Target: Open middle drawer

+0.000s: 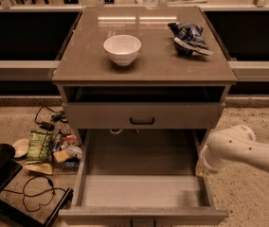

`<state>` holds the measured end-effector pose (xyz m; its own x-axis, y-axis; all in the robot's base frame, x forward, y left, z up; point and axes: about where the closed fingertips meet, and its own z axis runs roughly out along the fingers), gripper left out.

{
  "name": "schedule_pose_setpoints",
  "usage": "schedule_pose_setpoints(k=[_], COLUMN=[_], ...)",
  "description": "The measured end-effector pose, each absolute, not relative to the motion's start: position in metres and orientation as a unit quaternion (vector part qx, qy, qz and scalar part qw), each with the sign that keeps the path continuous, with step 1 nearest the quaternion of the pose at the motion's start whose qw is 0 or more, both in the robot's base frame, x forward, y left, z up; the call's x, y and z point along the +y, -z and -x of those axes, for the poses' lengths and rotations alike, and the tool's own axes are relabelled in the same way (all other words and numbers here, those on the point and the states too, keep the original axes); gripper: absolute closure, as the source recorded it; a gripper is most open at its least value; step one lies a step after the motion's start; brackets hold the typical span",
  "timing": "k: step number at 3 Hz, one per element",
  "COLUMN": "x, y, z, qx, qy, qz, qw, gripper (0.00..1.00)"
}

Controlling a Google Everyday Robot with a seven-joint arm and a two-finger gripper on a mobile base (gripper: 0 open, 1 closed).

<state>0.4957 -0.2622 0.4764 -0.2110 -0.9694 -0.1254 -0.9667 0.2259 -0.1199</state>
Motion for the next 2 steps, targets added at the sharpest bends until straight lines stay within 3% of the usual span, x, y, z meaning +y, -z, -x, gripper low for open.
schedule_pose_setpoints(k=[1,2], x=[-0.278,-0.288], y=[-0.557,-0.646], z=[-0.515,-0.505], qx=[0.775,0.780], qy=[0.047,0.088], qz=[0.626,0.612], qw=[0.073,0.094], gripper=[1.00,1.00])
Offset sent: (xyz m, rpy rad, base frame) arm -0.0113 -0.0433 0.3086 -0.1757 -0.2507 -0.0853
